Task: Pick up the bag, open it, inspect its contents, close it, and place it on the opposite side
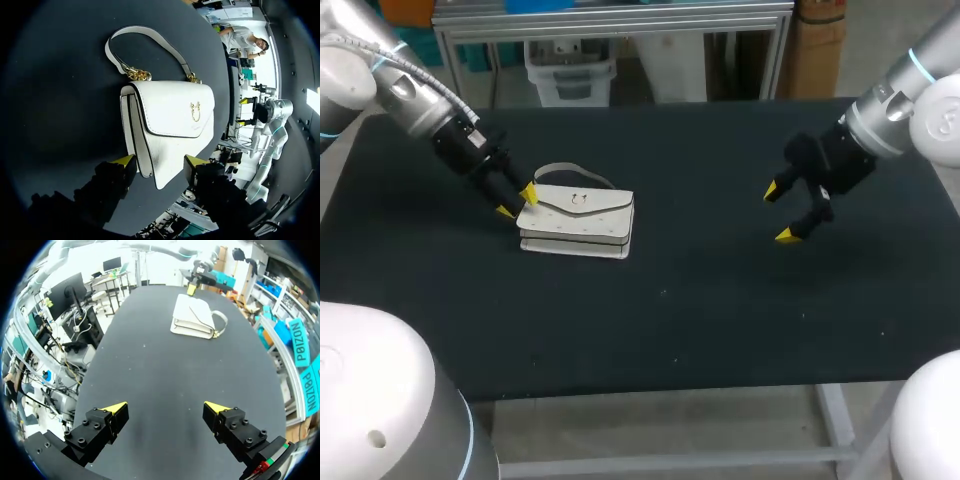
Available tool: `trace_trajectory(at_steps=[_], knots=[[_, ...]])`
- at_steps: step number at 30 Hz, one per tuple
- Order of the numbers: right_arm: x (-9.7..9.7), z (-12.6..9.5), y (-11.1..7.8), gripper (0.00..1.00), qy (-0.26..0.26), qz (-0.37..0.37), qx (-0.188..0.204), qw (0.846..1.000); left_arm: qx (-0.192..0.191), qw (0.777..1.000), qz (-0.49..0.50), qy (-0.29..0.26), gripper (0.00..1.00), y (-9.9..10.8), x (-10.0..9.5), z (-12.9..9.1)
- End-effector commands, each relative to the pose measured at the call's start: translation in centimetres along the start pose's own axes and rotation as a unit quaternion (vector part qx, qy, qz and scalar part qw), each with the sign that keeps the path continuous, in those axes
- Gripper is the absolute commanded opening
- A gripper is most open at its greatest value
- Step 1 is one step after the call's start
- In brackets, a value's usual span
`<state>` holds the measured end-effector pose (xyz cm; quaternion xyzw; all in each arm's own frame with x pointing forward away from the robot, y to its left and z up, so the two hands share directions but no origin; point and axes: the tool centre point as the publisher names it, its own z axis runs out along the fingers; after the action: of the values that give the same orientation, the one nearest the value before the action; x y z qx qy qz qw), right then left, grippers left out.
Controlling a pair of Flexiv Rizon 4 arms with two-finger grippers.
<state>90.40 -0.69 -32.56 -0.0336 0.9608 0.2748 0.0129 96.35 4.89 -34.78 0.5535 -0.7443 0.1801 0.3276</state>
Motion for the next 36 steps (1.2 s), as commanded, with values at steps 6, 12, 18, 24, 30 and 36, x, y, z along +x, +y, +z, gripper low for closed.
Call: trace_trajectory(at_steps=[6,12,18,24,30,36], knots=[[0.0,0.0,0.0,1.0,0.001,-0.001,-0.001,1.0,0.029,1.0,0.002,0.011,0.0,0.0,-0.1,1.2],[0.0,0.0,0.0,1.0,0.001,-0.001,-0.001,1.0,0.078,0.997,-0.015,0.024,0.0,0.8,0.8,2.4],[0.0,0.0,0.0,1.0,0.001,-0.001,-0.001,1.0,0.118,0.992,-0.028,0.039,0.0,1.5,2.4,4.1],[0.0,0.0,0.0,1.0,0.001,-0.001,-0.001,1.0,0.147,0.986,-0.046,0.061,0.0,1.3,3.9,5.3],[0.0,0.0,0.0,1.0,0.001,-0.001,-0.001,1.0,0.171,0.982,-0.057,0.06,0.0,0.1,5.2,6.2],[0.0,0.0,0.0,1.0,0.001,-0.001,-0.001,1.0,0.186,0.977,-0.072,0.07,0.0,-0.9,5.5,7.5]])
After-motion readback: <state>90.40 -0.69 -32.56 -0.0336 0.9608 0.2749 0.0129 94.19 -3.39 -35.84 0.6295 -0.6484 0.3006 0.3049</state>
